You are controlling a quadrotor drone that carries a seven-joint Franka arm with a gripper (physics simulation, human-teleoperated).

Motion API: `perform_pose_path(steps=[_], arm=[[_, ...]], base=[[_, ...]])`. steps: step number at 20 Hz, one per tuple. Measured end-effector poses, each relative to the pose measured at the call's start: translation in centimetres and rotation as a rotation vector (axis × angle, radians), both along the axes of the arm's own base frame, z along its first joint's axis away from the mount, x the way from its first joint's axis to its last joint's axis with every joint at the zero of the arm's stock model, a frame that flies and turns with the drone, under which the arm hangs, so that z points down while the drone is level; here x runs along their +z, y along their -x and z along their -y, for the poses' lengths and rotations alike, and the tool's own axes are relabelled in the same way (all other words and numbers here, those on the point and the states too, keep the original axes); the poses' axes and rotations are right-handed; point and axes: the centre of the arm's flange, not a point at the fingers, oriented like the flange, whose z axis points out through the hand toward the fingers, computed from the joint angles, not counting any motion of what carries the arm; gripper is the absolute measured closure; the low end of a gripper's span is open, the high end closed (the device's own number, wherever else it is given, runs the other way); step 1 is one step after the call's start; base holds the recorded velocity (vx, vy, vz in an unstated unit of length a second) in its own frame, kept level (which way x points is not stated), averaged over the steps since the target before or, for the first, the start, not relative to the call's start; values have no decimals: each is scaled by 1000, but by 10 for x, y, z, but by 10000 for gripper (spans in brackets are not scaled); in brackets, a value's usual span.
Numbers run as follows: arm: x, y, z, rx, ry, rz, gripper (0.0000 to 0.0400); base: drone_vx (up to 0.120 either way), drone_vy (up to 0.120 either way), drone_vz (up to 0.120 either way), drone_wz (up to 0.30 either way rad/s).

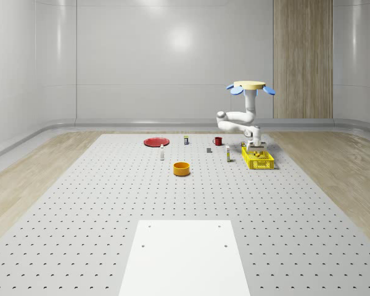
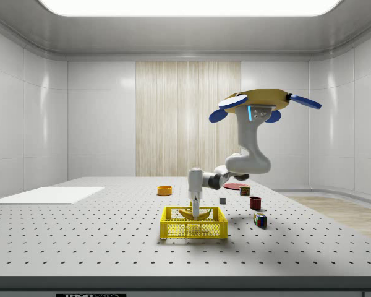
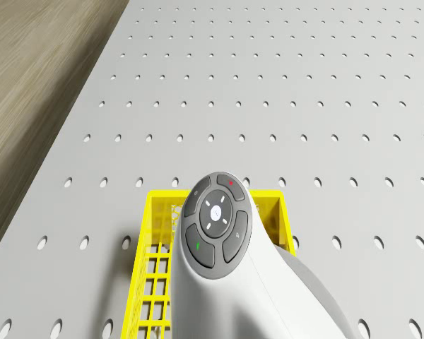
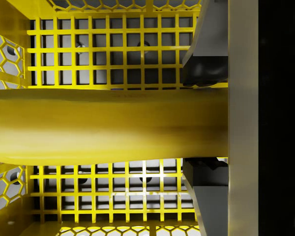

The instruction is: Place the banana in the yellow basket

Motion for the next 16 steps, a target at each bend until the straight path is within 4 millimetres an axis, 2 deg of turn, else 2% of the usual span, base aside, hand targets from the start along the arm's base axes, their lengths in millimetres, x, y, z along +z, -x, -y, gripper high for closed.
perform_pose_path(steps=[1, 4, 7, 11, 16], arm=[[3, 0, 0, 0, 0, 0, 199], [8, 0, 0, -5, -3, 1, 103], [7, 0, 0, -9, -5, 2, 49], [-5, 0, 0, -12, -7, 2, 18], [-17, 0, 0, -14, -8, 3, 6]], base=[[0, 0, 0, 0], [0, 0, 0, 0], [0, 0, 0, 0], [0, 0, 0, 0], [0, 0, 0, 0]])
